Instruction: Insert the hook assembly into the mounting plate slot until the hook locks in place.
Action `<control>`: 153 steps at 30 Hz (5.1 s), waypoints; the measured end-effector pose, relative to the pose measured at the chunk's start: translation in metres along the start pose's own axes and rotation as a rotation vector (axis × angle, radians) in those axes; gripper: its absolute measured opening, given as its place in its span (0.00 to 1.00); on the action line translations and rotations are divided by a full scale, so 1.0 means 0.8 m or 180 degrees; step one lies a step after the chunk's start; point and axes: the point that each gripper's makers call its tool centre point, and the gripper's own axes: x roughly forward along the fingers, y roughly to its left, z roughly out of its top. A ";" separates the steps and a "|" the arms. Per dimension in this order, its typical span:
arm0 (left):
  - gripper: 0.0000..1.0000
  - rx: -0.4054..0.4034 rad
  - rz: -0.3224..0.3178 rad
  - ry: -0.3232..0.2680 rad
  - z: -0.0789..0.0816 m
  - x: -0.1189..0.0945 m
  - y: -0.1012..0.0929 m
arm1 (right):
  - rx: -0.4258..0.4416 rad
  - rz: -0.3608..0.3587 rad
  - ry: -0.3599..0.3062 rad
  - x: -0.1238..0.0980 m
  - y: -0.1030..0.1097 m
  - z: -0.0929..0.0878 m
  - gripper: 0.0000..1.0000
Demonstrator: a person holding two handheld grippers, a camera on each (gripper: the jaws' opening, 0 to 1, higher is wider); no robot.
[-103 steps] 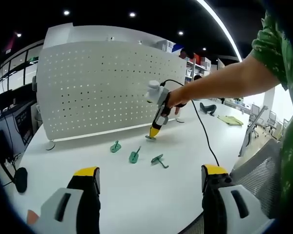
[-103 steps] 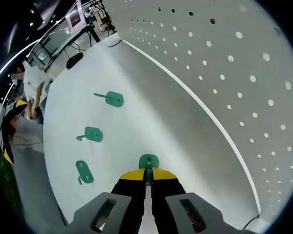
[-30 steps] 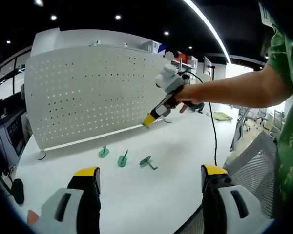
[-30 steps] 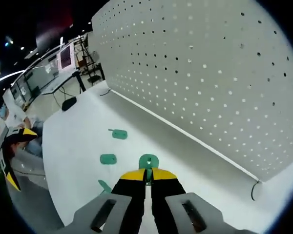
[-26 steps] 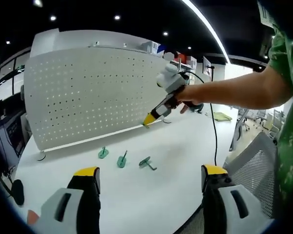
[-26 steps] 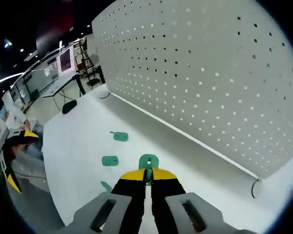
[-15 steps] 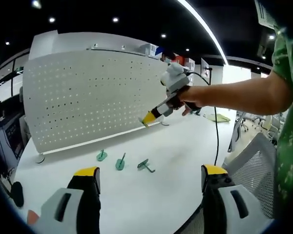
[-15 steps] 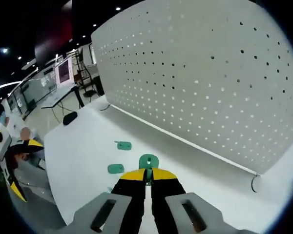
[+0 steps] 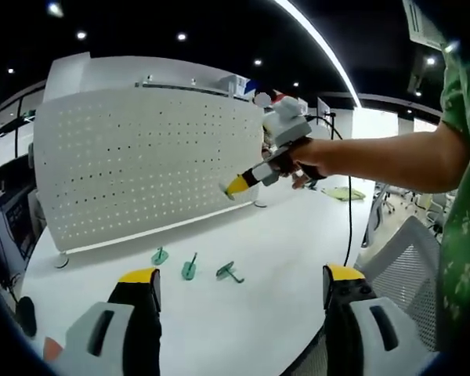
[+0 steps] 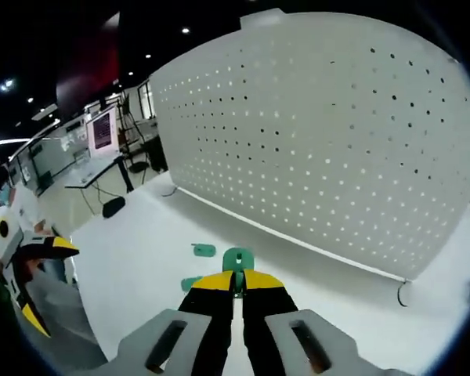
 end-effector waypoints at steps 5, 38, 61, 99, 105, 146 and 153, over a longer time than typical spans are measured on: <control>0.87 0.0002 -0.0024 -0.0070 0.006 -0.002 -0.002 | -0.0007 -0.0045 -0.0094 -0.008 0.001 0.009 0.02; 0.86 0.0104 -0.0004 -0.0503 0.076 -0.013 0.003 | -0.0206 -0.0635 -0.0981 -0.058 -0.012 0.099 0.02; 0.85 0.0109 0.0006 -0.0534 0.081 -0.015 0.006 | -0.0392 -0.1089 -0.1611 -0.098 -0.023 0.162 0.02; 0.85 0.0114 0.0012 -0.0438 0.080 -0.006 0.017 | -0.0730 -0.1573 -0.2037 -0.108 -0.066 0.241 0.02; 0.85 0.0104 -0.0012 -0.0403 0.075 -0.001 0.019 | -0.0604 -0.1643 -0.2065 -0.105 -0.079 0.246 0.02; 0.84 0.0070 -0.0064 -0.0242 0.060 0.019 0.035 | -0.0292 -0.1797 -0.2114 -0.064 -0.130 0.267 0.02; 0.83 0.0053 -0.0073 -0.0218 0.058 0.022 0.038 | -0.0258 -0.1800 -0.2091 -0.056 -0.137 0.265 0.02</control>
